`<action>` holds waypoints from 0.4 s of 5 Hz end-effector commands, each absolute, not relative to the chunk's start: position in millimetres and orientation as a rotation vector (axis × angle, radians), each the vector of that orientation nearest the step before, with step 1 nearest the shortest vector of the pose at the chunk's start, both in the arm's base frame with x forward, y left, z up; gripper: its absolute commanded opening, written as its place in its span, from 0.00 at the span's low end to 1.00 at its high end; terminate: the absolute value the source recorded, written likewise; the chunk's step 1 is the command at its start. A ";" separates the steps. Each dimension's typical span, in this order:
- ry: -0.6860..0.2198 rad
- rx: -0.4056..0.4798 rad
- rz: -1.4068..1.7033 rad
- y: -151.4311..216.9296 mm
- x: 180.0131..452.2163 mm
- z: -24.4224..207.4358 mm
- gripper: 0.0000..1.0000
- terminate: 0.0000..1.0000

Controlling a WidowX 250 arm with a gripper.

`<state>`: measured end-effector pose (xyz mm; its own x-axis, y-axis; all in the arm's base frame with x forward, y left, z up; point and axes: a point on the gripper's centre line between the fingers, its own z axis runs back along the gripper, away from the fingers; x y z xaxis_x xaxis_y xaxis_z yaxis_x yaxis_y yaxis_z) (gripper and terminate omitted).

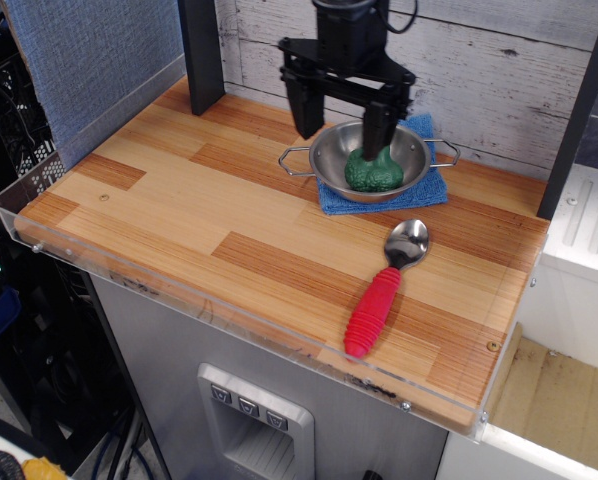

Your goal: Place the broccoli to the left of the silver pot.

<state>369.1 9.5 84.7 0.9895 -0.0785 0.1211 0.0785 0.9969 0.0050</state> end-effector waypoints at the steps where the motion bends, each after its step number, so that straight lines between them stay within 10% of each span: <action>1: -0.166 0.015 -0.058 4.3 400.3 85.9 1.00 0.00; 2: -0.135 0.029 -0.043 8.4 416.3 69.4 1.00 0.00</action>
